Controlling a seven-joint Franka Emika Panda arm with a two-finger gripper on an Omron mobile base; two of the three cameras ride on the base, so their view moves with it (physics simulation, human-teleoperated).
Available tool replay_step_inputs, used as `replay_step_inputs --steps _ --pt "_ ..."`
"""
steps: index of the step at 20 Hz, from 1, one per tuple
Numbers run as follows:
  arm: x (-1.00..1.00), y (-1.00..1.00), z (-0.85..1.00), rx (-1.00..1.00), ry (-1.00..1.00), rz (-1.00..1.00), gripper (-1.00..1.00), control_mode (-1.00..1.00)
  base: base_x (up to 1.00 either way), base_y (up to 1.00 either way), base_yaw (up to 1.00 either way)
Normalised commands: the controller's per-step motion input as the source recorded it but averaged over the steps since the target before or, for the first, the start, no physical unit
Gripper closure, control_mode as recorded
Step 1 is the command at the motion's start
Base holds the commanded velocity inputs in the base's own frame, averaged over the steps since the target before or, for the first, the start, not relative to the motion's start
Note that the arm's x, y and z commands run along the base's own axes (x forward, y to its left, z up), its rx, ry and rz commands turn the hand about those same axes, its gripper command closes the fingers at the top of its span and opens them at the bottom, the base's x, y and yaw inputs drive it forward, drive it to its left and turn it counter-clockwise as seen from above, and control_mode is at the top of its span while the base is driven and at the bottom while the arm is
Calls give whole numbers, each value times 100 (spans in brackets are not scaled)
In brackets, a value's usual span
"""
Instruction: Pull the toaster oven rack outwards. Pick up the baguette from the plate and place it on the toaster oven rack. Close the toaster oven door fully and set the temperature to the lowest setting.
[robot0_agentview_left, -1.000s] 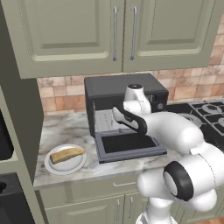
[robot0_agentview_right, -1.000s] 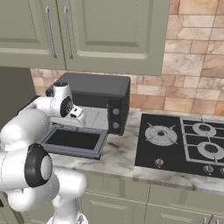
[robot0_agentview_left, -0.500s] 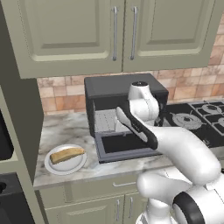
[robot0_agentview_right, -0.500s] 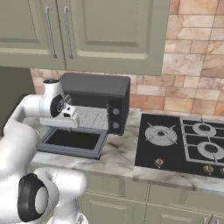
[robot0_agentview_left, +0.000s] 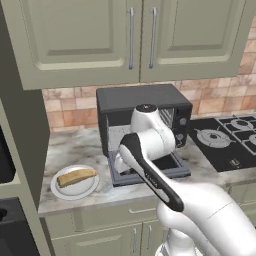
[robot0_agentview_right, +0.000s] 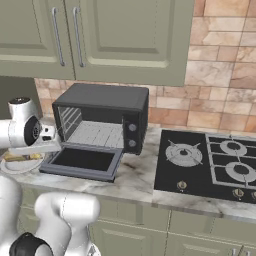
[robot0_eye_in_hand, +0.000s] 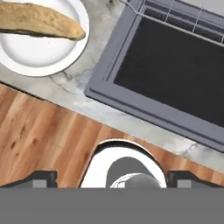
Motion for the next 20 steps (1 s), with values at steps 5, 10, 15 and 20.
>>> replay_step_inputs --steps 5,10,15,20 --pt "-3 100 29 -16 0 38 -100 -100 0 0 0" --pt "6 98 25 -13 0 39 -100 -100 0 0 0" --pt "63 49 -9 -2 -18 29 -100 -100 0 0 0" --pt "86 8 -55 1 -26 15 -100 -100 0 0 0"
